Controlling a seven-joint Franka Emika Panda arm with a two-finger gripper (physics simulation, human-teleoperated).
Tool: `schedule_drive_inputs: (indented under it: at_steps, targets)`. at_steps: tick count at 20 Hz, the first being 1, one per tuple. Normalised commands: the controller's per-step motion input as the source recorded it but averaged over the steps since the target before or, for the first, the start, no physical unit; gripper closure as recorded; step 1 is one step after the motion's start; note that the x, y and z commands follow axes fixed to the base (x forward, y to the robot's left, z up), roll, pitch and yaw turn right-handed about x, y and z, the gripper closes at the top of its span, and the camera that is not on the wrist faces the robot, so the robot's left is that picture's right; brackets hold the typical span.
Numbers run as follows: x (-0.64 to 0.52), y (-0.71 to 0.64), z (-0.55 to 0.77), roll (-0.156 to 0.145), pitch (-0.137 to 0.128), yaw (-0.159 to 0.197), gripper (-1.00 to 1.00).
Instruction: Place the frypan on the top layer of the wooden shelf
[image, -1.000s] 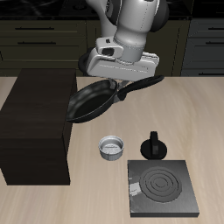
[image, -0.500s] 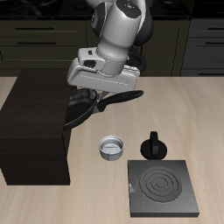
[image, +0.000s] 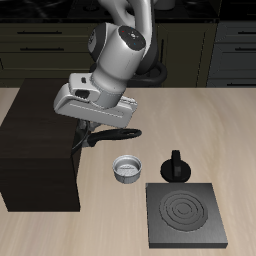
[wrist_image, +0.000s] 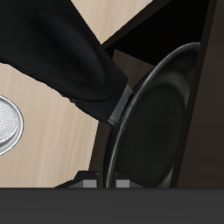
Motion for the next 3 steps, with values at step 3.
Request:
schedule_drive_inputs:
  at_steps: [3]
  targets:
    - [0.24, -0.42, -0.28, -0.064, 0.117, 0.020, 1.00]
